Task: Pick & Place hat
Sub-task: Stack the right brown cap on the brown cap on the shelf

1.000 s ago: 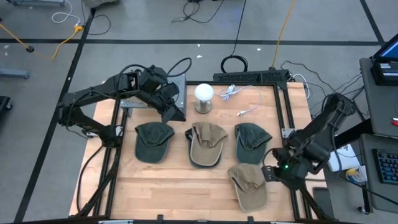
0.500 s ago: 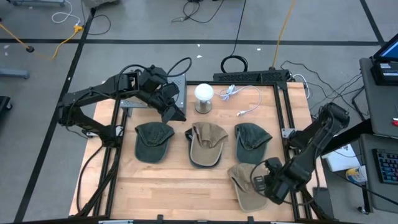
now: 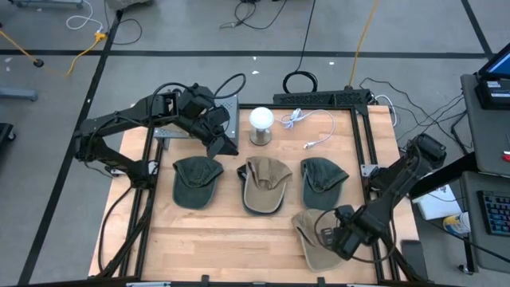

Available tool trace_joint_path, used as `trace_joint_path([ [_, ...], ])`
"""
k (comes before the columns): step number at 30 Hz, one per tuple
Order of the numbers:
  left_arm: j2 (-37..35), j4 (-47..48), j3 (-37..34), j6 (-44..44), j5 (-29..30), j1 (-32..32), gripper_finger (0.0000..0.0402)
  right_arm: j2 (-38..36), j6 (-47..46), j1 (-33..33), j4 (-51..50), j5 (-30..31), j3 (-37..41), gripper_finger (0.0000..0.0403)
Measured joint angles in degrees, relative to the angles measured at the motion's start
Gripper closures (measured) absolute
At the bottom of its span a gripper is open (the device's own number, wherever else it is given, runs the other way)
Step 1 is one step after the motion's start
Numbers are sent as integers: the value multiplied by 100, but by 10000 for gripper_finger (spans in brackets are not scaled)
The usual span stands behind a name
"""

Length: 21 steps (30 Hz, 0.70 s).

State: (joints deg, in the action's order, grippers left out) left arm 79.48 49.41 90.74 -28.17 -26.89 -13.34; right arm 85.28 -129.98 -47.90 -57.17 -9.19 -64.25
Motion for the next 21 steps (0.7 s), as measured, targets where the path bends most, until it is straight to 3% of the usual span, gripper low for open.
trace_joint_path([
  [8, 0, 2, 0, 2, -4, 0, 204, -45, 64, 20, 842, -179, 728, 227],
  [15, 0, 6, 0, 64, -8, 0, 204, -44, 313, 36, 2875, -455, 1687, 233],
  [21, 0, 18, 0, 49, -15, 0, 204, -51, -59, 40, 4536, -459, 2539, 244],
])
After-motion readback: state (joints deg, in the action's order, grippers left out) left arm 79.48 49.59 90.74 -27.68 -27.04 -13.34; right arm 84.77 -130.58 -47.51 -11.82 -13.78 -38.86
